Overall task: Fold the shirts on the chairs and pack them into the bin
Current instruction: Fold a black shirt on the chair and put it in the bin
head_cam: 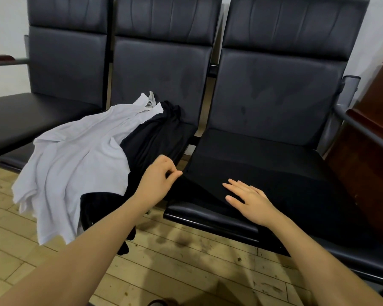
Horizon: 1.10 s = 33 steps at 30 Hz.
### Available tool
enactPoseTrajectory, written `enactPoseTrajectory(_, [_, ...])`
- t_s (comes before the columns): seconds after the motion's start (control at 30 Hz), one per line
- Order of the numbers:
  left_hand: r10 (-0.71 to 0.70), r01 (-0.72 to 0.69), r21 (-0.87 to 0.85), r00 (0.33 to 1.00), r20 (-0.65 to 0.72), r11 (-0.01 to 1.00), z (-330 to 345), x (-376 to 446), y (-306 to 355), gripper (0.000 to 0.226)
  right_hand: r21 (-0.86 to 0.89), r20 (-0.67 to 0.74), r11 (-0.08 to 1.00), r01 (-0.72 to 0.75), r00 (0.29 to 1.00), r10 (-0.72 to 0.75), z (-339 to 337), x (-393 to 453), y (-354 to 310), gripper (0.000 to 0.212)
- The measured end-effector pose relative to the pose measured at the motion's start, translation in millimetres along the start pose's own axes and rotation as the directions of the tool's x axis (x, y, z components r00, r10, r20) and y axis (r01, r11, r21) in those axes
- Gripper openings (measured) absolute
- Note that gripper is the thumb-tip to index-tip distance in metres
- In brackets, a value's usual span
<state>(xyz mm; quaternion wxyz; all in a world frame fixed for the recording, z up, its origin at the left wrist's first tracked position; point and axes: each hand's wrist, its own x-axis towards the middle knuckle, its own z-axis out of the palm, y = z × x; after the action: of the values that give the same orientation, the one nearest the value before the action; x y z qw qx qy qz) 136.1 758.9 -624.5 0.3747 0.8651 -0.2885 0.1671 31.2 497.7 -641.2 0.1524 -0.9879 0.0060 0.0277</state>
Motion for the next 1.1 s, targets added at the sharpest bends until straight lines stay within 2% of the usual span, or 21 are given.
enactPoseTrajectory(0.07, [0.165,-0.163,0.129,0.986,-0.008,0.978,-9.7,1.1,-3.6,0.015,0.007,-0.013,1.0,0.003,1.0,-0.003,-0.1,0.0,-0.3,0.049])
enactPoseTrajectory(0.13, [0.275,-0.297,0.244,0.954,0.121,0.923,-7.2,-7.0,-14.5,0.015,0.002,-0.014,1.0,0.002,1.0,-0.002,0.1,-0.5,-0.7,0.048])
enactPoseTrajectory(0.17, [0.261,-0.302,0.25,0.948,0.184,0.92,-2.5,-14.8,-19.6,0.015,-0.002,-0.012,1.0,0.002,1.0,-0.002,0.1,-1.0,-0.9,0.048])
enactPoseTrajectory(0.27, [0.161,-0.197,0.195,0.969,0.188,0.961,5.5,-28.9,-32.0,0.017,-0.018,0.009,1.0,0.007,1.0,-0.007,-0.8,-3.1,-1.3,0.049])
enactPoseTrajectory(0.37, [0.135,-0.161,0.156,0.977,0.166,0.974,1.8,-28.5,-27.6,0.017,-0.017,0.031,1.0,0.012,0.999,-0.011,-1.3,-5.0,-1.3,0.05])
enactPoseTrajectory(0.47, [0.092,-0.104,0.097,0.989,0.119,0.99,-0.6,-24.3,-11.4,0.016,0.056,0.036,0.998,0.026,0.999,-0.028,-5.7,-6.7,0.3,0.048])
enactPoseTrajectory(0.6, [0.058,-0.064,0.07,0.994,0.09,0.995,12.3,-3.6,15.8,0.018,0.146,-0.048,0.989,0.018,0.999,-0.011,-17.8,-7.4,17.5,0.042])
enactPoseTrajectory(0.67, [-0.002,-0.007,0.091,0.995,0.098,0.996,24.8,13.2,29.6,0.022,0.137,-0.095,0.99,-0.029,0.995,0.042,-24.4,-6.4,31.7,0.041])
enactPoseTrajectory(0.77, [-0.174,0.144,0.19,0.972,0.156,0.971,48.8,38.9,48.5,0.036,0.1,-0.148,0.986,-0.132,0.978,0.146,-32.3,-6.7,60.1,0.042])
enactPoseTrajectory(0.87, [-0.353,0.249,0.385,0.907,0.228,0.889,73.8,52.4,52.3,0.05,0.025,-0.168,0.971,-0.236,0.957,0.237,-35.8,-10.4,90.2,0.045])
enactPoseTrajectory(0.93, [-0.452,0.31,0.453,0.858,0.246,0.836,84.6,54.4,45.5,0.057,-0.028,-0.154,0.957,-0.289,0.947,0.282,-34.9,-11.8,101.8,0.048])
enactPoseTrajectory(1.0, [-0.483,0.339,0.461,0.842,0.24,0.82,89.5,55.4,36.6,0.059,-0.036,-0.13,0.949,-0.313,0.943,0.306,-33.9,-10.4,104.5,0.051])
enactPoseTrajectory(1.1, [-0.415,0.302,0.443,0.892,0.182,0.844,89.2,57.4,28.8,0.055,-0.068,-0.142,0.947,-0.313,0.943,0.302,-33.9,-4.5,101.1,0.054])
